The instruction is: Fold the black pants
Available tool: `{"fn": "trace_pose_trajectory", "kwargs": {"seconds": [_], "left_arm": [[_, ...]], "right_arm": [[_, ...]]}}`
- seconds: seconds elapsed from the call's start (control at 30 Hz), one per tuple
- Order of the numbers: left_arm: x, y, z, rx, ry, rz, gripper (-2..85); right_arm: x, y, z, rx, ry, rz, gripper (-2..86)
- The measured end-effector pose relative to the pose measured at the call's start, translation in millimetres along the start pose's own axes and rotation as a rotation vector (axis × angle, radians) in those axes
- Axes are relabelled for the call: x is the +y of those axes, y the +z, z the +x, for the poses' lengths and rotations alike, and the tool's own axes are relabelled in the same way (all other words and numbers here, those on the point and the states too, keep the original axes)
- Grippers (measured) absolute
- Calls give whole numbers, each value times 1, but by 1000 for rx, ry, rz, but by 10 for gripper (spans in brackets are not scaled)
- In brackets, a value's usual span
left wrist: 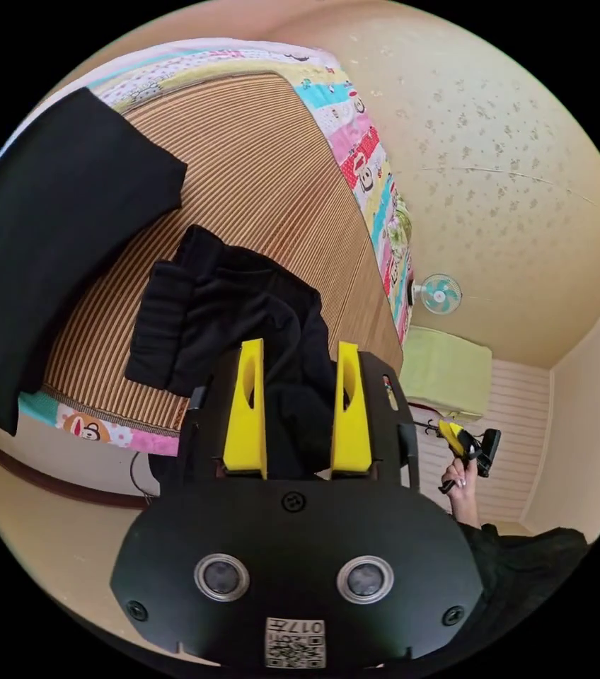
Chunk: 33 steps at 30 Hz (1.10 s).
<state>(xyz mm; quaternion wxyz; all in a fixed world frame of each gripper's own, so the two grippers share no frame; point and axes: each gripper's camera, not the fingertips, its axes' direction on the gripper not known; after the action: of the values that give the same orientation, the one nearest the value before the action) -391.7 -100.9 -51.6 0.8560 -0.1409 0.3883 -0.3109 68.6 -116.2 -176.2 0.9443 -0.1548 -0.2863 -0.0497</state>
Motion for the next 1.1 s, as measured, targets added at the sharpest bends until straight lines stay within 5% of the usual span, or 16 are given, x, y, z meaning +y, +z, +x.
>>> {"fn": "trace_pose_trajectory", "kwargs": {"seconds": [0.17,0.27,0.57,0.83,0.97,1.1], "left_arm": [[-39,99,8,-124,-35,-175,130],[-36,134,-1,-33,-64,-254,41],[124,16,-1,92,237,-40,29],[234,-26,-42,17,22,6,46],[256,-41,-61,-8,-107,117,134],[220,-54,-63,-64,-132,247,174]], "right_arm": [[4,0,-2,-36,-21,-54,97],[2,-4,3,-59,-29,-74,98],[-109,100,-54,25,-347,-226,98],[-213,322,-146,218,-624,-417,122],[-196,427,-156,327,-658,-667,138],[-147,430,-171,477,-757,-520,104]]}}
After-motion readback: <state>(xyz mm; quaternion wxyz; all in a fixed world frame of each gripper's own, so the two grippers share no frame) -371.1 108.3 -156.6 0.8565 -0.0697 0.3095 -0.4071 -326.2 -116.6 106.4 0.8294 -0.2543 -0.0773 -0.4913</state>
